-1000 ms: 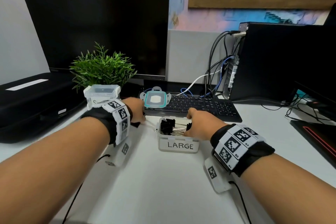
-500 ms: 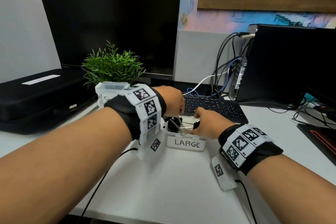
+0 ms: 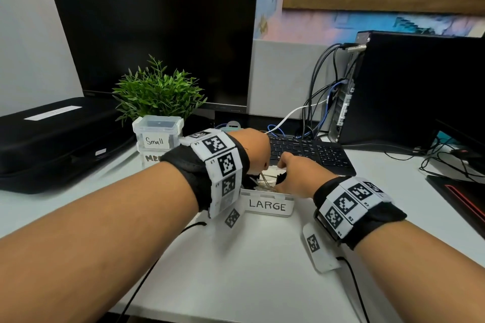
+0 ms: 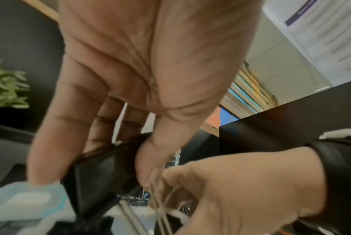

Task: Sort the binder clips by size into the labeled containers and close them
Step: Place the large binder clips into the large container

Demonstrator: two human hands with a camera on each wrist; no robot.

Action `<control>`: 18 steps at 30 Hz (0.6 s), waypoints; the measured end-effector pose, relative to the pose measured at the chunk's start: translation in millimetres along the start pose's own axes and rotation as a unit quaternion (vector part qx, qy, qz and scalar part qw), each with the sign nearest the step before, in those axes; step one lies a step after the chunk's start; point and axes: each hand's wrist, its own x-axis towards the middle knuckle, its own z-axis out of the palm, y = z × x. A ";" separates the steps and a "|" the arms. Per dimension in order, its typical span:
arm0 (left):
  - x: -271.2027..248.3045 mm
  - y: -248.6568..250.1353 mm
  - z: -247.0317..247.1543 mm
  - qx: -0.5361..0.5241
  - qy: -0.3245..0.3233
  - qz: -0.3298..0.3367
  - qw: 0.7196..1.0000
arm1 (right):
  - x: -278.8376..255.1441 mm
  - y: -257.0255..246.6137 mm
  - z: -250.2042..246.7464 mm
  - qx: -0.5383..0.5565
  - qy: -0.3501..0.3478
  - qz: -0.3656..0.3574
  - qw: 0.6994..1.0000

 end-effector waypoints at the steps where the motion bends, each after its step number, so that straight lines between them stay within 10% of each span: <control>1: -0.2 3.2 3.1 -0.008 -0.009 -0.001 1.000 | -0.2 0.0 -0.4 0.000 -0.001 0.000 1.000; 18: 6.9 -5.3 22.4 -0.212 -0.019 0.036 0.976 | -1.2 0.9 -4.2 -0.022 -0.009 -0.009 1.000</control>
